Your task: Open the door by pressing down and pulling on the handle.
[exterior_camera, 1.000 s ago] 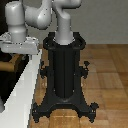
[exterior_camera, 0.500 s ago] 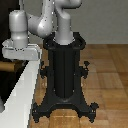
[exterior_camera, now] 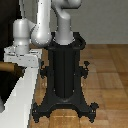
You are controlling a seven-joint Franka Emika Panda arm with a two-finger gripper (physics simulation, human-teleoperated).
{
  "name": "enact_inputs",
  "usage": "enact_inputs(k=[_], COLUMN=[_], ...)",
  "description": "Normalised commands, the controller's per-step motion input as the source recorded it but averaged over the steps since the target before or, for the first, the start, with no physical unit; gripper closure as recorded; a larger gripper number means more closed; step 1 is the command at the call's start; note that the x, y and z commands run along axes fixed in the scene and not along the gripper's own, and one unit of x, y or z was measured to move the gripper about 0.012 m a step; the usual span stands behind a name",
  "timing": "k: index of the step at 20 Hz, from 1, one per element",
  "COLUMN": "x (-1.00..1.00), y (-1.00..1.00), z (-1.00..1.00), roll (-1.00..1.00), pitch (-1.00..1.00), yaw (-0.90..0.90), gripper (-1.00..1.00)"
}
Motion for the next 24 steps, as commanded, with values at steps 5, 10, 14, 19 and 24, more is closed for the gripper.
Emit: enact_inputs(k=[5, 10, 14, 19, 24], x=[0.00, 0.00, 0.00, 0.00, 0.00], y=[0.00, 0.00, 0.75, 0.80, 0.60], z=[-0.80, -0.40, 0.00, 0.00, 0.00], roll=[0.00, 0.00, 0.00, 0.00, 0.00], pitch=[-0.09, -0.09, 0.00, 0.00, 0.00], yaw=[0.00, 0.00, 0.00, 0.00, 0.00], gripper=[1.00, 1.00, 1.00, 1.00, 1.00])
